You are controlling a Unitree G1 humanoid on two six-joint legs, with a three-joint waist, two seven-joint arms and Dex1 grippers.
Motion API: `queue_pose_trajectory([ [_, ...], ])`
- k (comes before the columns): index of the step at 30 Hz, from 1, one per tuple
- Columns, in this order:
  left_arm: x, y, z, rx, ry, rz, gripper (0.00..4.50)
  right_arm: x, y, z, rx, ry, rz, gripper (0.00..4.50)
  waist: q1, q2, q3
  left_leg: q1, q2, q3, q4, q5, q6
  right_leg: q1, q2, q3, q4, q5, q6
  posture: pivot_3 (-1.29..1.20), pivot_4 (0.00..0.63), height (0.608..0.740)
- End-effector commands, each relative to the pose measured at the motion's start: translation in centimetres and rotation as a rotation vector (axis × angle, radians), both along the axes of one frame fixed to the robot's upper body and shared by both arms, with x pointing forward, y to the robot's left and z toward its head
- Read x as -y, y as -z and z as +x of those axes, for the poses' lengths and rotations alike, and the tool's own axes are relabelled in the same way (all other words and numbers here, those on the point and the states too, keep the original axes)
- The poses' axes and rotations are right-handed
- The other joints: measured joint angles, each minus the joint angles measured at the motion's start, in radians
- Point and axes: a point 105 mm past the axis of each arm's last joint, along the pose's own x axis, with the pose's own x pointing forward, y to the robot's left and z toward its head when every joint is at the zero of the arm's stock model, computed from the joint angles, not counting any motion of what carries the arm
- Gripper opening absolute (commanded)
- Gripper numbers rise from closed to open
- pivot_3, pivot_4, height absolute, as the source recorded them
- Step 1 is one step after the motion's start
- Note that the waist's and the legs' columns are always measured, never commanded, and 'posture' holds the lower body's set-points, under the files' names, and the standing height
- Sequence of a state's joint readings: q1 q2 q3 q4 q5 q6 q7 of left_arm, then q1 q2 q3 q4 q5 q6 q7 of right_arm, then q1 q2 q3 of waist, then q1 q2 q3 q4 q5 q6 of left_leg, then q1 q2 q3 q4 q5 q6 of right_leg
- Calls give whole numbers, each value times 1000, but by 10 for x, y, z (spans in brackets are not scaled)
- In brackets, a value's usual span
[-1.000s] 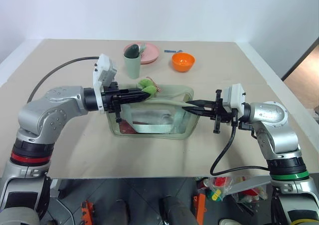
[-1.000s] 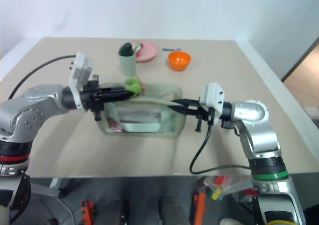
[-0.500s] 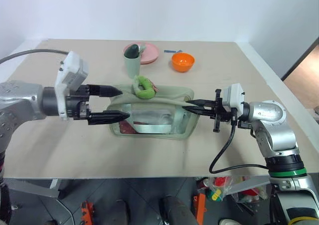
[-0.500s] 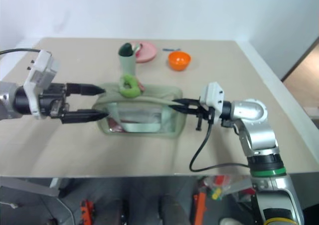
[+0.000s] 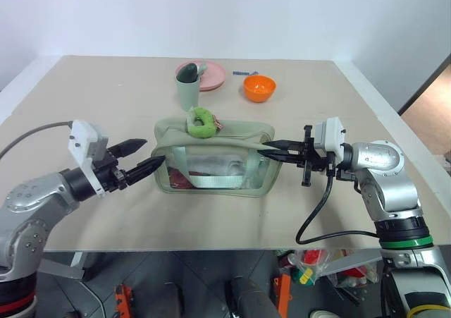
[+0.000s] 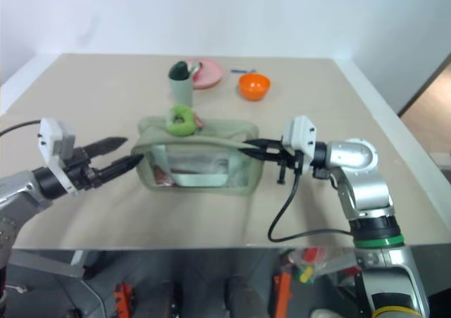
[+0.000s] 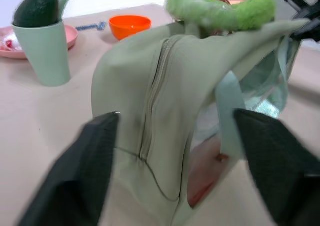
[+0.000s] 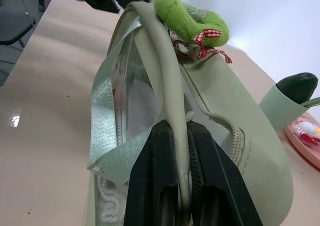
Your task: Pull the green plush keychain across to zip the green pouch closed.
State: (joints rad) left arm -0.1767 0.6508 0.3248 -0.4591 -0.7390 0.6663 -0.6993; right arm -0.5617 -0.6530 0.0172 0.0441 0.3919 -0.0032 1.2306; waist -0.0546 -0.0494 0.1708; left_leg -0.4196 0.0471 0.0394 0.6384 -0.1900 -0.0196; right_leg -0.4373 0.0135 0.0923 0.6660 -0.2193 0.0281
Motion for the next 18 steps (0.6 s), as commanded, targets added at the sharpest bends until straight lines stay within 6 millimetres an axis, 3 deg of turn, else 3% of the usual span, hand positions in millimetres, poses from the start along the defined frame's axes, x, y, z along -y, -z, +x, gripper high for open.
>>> queue_pose_trajectory([
  [1,6,-20,2,94,16,-10,2013,1,-8,-2,31,-8,-7,0,0,0,0,0,0,0,0,0,0,0,0,0,0,0,0,0,150,740],
  [7,16,-13,2,67,65,6,35,2,-8,-3,26,-4,-4,0,1,0,0,0,0,0,0,0,0,0,1,1,0,0,0,0,150,740],
  [8,17,-12,1,61,69,6,35,2,-9,-4,12,-4,0,0,1,0,0,0,0,0,0,0,0,0,0,0,0,0,0,0,150,740],
  [11,19,-8,1,43,77,10,0,5,-10,-6,-69,-3,11,992,4,0,0,0,0,0,0,0,0,0,0,1,0,0,0,0,150,740],
  [13,19,-5,2,37,79,19,0,6,-14,-8,-80,-6,20,1060,6,0,0,0,0,0,0,0,0,0,0,1,0,0,0,0,150,740],
  [14,19,-4,2,36,80,23,0,5,-17,-9,-75,-7,24,1665,6,0,0,0,-1,0,0,0,0,0,0,1,0,0,0,0,150,740],
  [18,22,-3,4,34,91,28,0,1,-38,-20,-90,-42,-14,2873,7,0,0,0,-1,0,0,0,0,0,0,1,0,0,0,0,150,740],
])
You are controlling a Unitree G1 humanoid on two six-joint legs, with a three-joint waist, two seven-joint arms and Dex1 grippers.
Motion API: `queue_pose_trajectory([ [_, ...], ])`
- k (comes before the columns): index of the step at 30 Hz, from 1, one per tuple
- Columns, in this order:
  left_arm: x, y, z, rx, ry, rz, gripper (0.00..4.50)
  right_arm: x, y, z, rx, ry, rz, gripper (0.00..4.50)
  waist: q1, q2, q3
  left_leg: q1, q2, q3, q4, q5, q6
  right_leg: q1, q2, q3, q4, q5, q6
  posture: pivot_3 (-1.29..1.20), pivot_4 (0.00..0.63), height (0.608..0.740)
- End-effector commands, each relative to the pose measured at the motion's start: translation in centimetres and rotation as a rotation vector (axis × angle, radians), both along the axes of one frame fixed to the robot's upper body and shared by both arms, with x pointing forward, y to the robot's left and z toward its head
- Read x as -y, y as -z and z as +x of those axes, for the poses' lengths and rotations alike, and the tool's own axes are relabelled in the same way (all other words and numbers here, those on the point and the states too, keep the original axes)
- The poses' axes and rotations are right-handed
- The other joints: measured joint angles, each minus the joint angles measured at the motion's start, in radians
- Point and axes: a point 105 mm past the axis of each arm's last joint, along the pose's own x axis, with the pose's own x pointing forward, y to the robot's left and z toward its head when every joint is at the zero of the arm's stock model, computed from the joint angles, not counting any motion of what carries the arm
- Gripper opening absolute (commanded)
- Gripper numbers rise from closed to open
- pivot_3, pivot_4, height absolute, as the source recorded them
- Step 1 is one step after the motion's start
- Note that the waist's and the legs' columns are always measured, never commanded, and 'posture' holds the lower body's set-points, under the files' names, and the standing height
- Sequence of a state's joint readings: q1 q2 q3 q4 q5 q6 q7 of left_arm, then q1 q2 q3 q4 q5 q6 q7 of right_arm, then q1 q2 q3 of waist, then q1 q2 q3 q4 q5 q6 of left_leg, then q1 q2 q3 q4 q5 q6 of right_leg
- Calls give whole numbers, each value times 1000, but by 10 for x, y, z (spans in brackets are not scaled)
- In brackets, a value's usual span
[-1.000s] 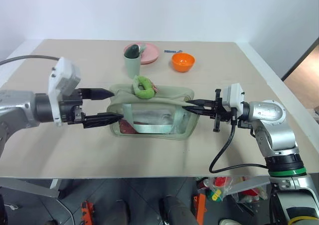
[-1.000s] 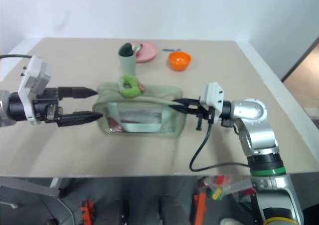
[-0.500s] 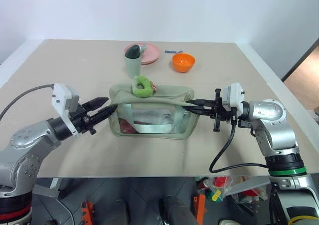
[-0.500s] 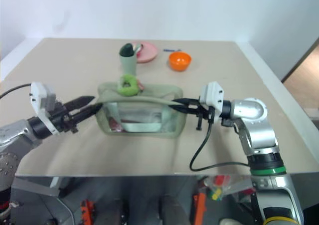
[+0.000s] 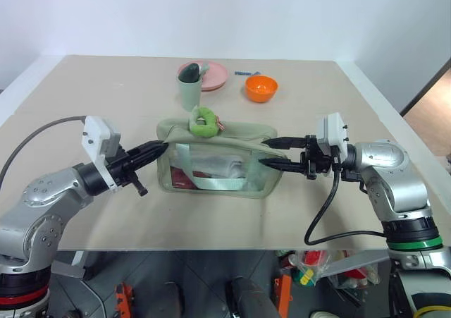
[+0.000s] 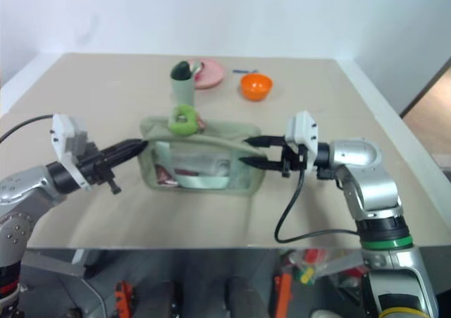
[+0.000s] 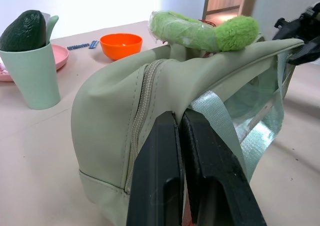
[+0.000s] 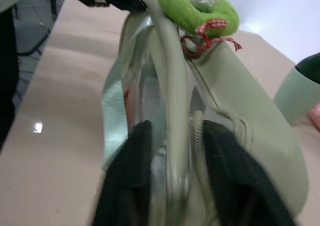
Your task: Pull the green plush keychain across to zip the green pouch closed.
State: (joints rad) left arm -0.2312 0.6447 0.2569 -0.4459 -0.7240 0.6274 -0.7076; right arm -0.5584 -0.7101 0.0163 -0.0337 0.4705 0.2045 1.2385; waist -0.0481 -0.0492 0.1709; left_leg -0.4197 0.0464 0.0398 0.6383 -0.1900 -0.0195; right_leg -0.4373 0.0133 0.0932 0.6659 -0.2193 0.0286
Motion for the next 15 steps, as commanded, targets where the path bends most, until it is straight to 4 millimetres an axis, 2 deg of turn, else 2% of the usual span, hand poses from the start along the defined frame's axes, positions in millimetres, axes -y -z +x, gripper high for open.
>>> queue_pose_trajectory([
  [1,6,3,0,-8,32,19,0,-4,-41,-16,47,-46,-14,3224,0,1,1,0,0,0,0,0,0,0,0,0,0,0,0,0,150,740],
  [4,7,4,1,-9,35,20,0,-14,-57,-25,25,-77,3,4284,1,1,0,-1,0,0,0,0,0,0,-1,0,0,0,0,0,150,740],
  [5,7,4,1,-10,35,21,0,-19,-64,-27,25,-91,17,4475,1,1,0,0,0,0,0,0,0,0,0,-1,0,0,0,0,150,740],
  [7,9,5,2,-10,41,20,0,-49,-80,-30,64,-142,79,4475,0,1,0,0,0,-1,0,0,0,0,0,-1,0,0,0,0,150,740],
  [9,11,5,2,-11,48,19,0,-70,-86,-29,71,-171,123,4475,-1,1,0,0,0,-1,0,0,0,0,0,-1,0,0,0,0,150,740],
  [12,13,5,3,-10,52,18,0,-90,-76,-16,63,-152,124,4475,4,0,0,0,1,-2,0,0,0,0,0,-2,0,0,0,0,150,740],
  [15,15,5,3,-3,57,15,0,-100,-70,-2,29,-109,147,4475,6,0,0,-3,0,-1,1,0,0,1,-2,-4,-1,-1,1,0,150,740],
])
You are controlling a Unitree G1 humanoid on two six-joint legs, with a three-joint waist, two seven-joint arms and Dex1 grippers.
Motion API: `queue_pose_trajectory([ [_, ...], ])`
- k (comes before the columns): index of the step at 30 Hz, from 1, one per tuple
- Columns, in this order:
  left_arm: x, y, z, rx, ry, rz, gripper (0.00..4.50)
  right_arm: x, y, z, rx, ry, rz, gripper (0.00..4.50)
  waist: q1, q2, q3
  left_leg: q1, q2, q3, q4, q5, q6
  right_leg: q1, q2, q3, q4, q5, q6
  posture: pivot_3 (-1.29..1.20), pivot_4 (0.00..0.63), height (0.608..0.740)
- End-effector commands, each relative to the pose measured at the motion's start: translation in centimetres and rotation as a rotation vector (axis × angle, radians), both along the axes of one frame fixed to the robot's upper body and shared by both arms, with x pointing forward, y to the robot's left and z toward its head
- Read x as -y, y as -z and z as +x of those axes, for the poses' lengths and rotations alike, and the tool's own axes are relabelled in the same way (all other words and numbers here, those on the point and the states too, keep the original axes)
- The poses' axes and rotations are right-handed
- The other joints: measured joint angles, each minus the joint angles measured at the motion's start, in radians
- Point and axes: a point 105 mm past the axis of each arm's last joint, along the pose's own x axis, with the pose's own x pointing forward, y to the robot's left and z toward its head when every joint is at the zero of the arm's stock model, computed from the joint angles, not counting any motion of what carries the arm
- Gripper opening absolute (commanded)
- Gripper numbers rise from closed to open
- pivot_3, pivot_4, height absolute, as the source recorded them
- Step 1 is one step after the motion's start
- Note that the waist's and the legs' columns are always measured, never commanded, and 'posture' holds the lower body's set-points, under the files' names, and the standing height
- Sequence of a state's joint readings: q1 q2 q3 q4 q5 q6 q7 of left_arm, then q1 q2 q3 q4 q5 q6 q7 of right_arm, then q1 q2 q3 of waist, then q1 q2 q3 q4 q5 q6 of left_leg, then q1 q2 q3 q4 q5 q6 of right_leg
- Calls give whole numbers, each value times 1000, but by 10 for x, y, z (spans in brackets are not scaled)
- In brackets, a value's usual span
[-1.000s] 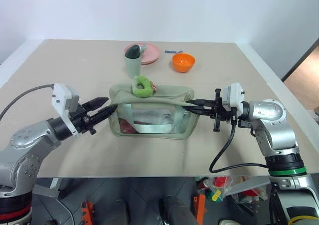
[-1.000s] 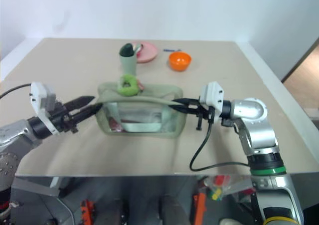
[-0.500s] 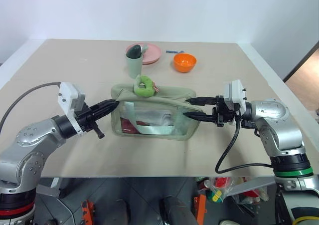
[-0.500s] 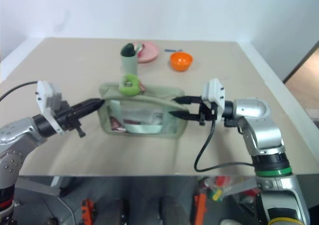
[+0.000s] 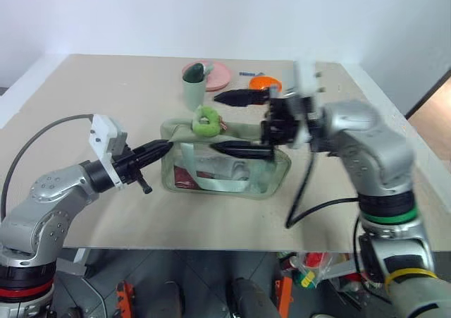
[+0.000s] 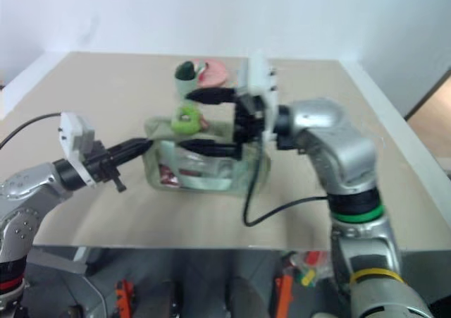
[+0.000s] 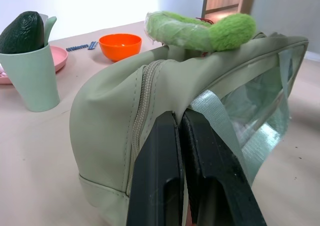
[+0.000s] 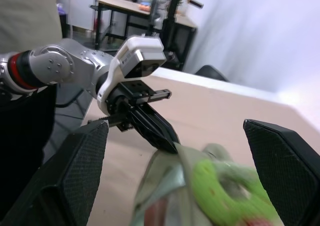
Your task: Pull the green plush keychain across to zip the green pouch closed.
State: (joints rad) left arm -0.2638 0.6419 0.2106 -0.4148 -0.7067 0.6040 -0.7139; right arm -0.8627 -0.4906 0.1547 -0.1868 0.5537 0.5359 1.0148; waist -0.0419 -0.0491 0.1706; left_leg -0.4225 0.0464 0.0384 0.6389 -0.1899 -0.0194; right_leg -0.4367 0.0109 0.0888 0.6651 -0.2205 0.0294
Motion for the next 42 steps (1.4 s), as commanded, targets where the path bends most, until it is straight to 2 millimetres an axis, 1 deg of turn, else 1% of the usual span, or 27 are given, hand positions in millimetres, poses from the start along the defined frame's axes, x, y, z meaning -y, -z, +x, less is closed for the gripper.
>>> queue_pose_trajectory([
  [1,9,3,-3,-4,32,5,0,-2,-4,17,9,76,24,4475,0,0,0,-1,0,0,0,0,0,0,-1,0,-1,0,1,0,150,740],
  [4,12,2,-3,4,31,6,0,-1,6,31,-5,128,1,4475,0,0,0,-1,-1,1,0,0,0,0,-2,1,-1,-1,2,0,150,740],
  [7,13,2,-2,9,25,6,0,3,13,36,1,143,-24,4475,0,0,0,-1,-1,0,0,0,0,0,-2,-1,-1,-1,2,0,150,740],
  [8,13,2,-1,9,22,8,0,4,14,36,-12,143,-19,3940,0,0,0,-1,0,0,0,0,0,0,-1,-1,-1,-1,2,0,150,740],
  [9,12,3,-1,8,20,11,0,4,15,37,-22,141,-14,3694,0,0,0,-1,0,-1,0,0,0,0,-1,-2,-1,-1,2,0,150,740],
  [12,12,6,-2,4,15,18,0,3,19,36,-27,136,-17,2683,0,0,0,-1,0,-1,0,0,0,0,0,-3,0,0,2,0,150,740],
  [15,11,6,-1,4,11,21,0,1,19,37,-32,135,-4,1553,0,0,0,-1,0,-2,0,0,0,0,0,-3,0,0,1,0,150,740],
  [19,12,7,0,2,14,23,0,-1,19,36,-24,124,-2,278,0,0,0,-1,0,-2,0,0,0,0,0,-3,0,0,1,0,150,740],
  [20,13,8,0,1,15,23,0,-2,19,36,-24,119,0,81,0,0,0,-1,0,-2,0,0,0,0,0,-3,0,0,1,0,150,740],
  [26,17,5,2,13,10,16,0,-4,19,33,-15,107,13,81,0,0,0,-1,0,-2,0,0,0,0,0,-4,0,-1,0,0,150,740],
  [29,18,2,8,24,-17,-4,0,-5,6,27,40,72,64,81,0,0,0,-1,0,-2,0,0,0,0,0,-4,0,0,1,0,150,740],
  [32,21,0,13,45,-32,11,0,2,-10,30,104,96,102,81,3,0,0,-1,0,-2,0,0,0,0,0,-4,0,0,2,0,150,740],
  [35,22,-4,22,77,-71,16,0,20,-34,35,205,172,147,81,5,0,0,-2,0,-2,0,0,0,0,-1,-3,-1,0,2,0,150,740],
  [37,23,-7,24,92,-86,14,0,30,-41,37,242,210,156,81,6,0,0,-2,0,-2,0,0,0,0,0,-4,-1,0,2,0,150,740],
  [39,25,-12,26,109,-101,-8,0,48,-49,42,297,285,154,81,6,0,0,-2,0,-2,0,0,0,0,0,-4,-1,0,2,0,150,740],
  [42,28,-13,28,113,-116,-20,0,91,-55,54,363,468,139,81,6,0,0,-2,0,-2,-1,0,0,-1,0,-4,0,1,3,0,150,740],
])
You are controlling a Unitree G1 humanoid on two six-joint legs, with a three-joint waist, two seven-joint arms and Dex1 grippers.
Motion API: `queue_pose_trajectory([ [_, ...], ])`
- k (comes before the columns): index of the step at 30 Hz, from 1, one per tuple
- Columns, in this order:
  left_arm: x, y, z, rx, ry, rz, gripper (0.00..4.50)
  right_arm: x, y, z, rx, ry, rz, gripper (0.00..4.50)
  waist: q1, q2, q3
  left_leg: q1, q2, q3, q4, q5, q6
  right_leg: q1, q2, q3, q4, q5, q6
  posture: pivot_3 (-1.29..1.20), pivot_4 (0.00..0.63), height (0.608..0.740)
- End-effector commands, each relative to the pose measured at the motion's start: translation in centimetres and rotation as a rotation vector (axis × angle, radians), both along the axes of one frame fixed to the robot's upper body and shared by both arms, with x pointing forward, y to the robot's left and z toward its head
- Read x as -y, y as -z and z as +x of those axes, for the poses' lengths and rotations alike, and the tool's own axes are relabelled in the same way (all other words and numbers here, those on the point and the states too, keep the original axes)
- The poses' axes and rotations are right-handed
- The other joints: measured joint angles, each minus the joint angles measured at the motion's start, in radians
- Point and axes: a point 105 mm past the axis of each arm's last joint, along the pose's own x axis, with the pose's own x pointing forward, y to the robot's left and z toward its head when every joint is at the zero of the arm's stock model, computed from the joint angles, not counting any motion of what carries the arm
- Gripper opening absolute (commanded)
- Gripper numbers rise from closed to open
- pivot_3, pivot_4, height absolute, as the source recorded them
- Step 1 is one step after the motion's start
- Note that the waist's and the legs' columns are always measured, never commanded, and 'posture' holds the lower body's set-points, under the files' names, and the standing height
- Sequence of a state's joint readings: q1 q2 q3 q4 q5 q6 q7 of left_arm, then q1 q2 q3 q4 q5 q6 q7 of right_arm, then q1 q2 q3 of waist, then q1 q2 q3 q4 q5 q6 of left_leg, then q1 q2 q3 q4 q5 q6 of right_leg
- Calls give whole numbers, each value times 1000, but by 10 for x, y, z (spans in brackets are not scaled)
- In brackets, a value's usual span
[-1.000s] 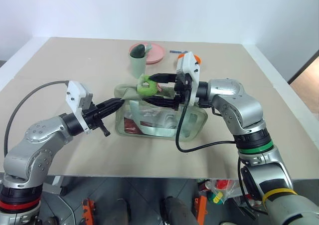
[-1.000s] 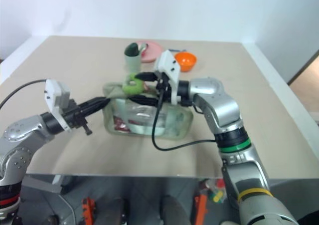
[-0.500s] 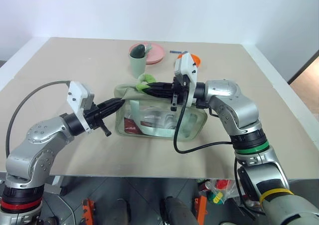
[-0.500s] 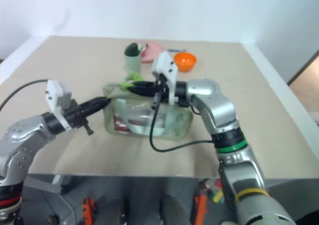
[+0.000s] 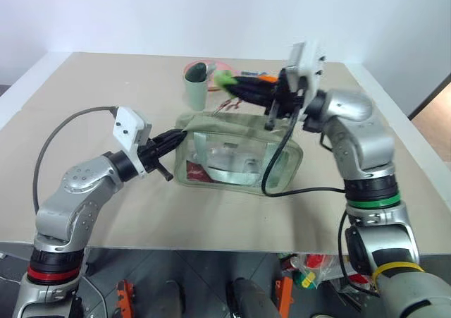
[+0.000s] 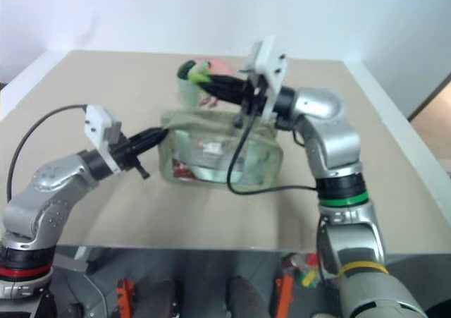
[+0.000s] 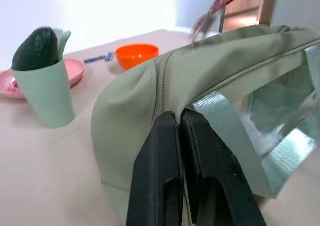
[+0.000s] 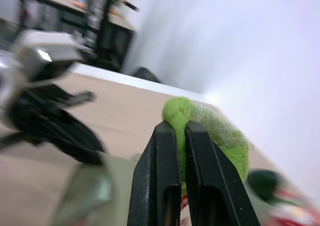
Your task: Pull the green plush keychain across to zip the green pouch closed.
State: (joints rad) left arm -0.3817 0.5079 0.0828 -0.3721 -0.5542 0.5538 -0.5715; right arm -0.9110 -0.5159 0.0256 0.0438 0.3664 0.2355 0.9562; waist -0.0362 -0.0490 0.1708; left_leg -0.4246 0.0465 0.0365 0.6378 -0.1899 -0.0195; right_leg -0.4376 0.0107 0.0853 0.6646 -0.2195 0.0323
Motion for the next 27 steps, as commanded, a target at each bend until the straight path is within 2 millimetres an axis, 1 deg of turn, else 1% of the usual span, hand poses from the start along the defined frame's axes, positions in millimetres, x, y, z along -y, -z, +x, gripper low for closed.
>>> queue_pose_trajectory([
  [1,-1,-7,2,37,-39,-6,0,57,-20,9,116,232,33,81,0,0,0,0,0,0,0,0,0,0,0,0,0,0,0,0,150,740],
  [5,-2,-3,5,28,-77,-9,0,99,-5,20,116,444,8,81,1,0,0,0,0,1,-2,0,0,0,0,1,0,-1,1,0,150,740],
  [7,-2,-1,7,28,-87,-5,0,116,4,24,112,538,-3,81,-7,0,0,0,0,1,-2,0,0,-1,1,2,0,-1,1,0,150,740],
  [11,1,-5,9,52,-110,-9,0,138,22,28,80,700,-13,81,-9,1,0,1,0,0,-2,0,0,-1,1,2,1,0,0,0,150,740],
  [13,1,-7,11,63,-125,-14,0,141,29,28,70,739,-16,81,-9,1,0,2,0,1,-1,0,0,0,1,3,1,1,1,0,150,740],
  [15,2,-9,12,75,-135,-13,0,145,50,31,21,803,-61,81,-9,1,0,2,0,1,-1,1,1,0,1,3,1,1,1,0,150,740],
  [17,6,-8,12,77,-133,-16,0,146,78,32,-37,865,-160,81,-9,1,0,2,-1,1,0,1,1,1,1,3,1,1,1,0,150,740],
  [19,8,-8,12,76,-130,-22,0,148,98,31,-50,937,-278,81,-9,1,0,2,-1,2,1,1,1,1,1,4,0,1,1,0,150,740],
  [20,10,-8,11,76,-125,-22,0,145,108,29,-67,937,-346,81,-9,1,0,2,-1,2,1,1,1,1,1,5,0,1,1,0,150,740],
  [22,13,-8,10,76,-116,-22,0,137,125,25,-107,931,-418,81,-9,1,0,2,-1,3,1,1,1,0,1,6,0,1,0,0,150,740],
  [27,15,-7,9,77,-107,-9,0,121,172,18,-243,876,-500,81,-9,0,0,2,-1,3,1,1,1,1,1,7,0,1,0,0,150,740],
])
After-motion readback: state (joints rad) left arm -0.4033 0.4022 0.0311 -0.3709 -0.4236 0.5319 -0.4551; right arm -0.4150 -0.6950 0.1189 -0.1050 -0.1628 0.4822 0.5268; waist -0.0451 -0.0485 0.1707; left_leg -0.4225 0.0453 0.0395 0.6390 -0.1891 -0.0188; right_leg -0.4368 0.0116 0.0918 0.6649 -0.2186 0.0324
